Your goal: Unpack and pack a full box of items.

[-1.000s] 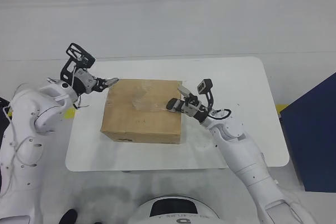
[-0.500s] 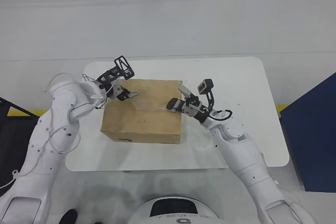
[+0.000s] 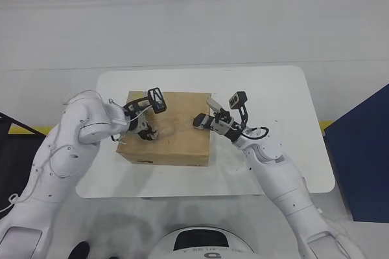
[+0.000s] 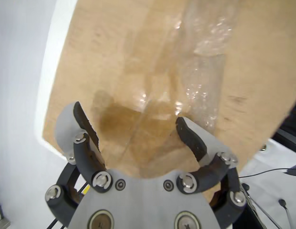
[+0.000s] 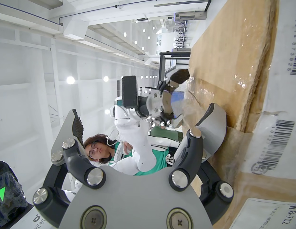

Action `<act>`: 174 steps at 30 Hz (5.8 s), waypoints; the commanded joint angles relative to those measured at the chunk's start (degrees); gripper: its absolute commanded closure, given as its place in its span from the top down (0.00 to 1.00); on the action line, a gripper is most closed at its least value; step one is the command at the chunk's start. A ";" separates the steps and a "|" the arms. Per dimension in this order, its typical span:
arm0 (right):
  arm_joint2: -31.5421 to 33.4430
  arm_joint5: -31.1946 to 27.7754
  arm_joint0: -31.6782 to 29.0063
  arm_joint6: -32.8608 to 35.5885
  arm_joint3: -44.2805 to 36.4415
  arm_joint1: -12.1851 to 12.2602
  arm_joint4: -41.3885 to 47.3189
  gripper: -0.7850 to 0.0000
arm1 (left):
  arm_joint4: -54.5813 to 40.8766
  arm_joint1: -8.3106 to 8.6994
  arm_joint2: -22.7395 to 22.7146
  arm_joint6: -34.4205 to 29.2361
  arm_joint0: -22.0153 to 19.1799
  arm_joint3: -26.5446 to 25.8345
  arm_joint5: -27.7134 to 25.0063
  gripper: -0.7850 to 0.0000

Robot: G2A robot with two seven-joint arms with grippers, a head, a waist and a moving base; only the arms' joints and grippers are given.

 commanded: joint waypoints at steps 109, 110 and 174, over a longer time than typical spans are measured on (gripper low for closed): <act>0.00 0.00 0.00 0.00 0.00 0.00 0.00 1.00 | -10.19 11.47 -25.84 50.00 19.58 17.93 10.96 0.49; 0.00 0.00 0.00 0.00 0.00 0.00 0.00 1.00 | -5.69 11.36 -25.06 51.25 19.02 17.90 13.41 0.48; 0.00 0.00 0.00 0.00 0.00 0.00 0.00 1.00 | 43.68 10.09 -15.15 57.53 19.03 7.89 6.81 0.38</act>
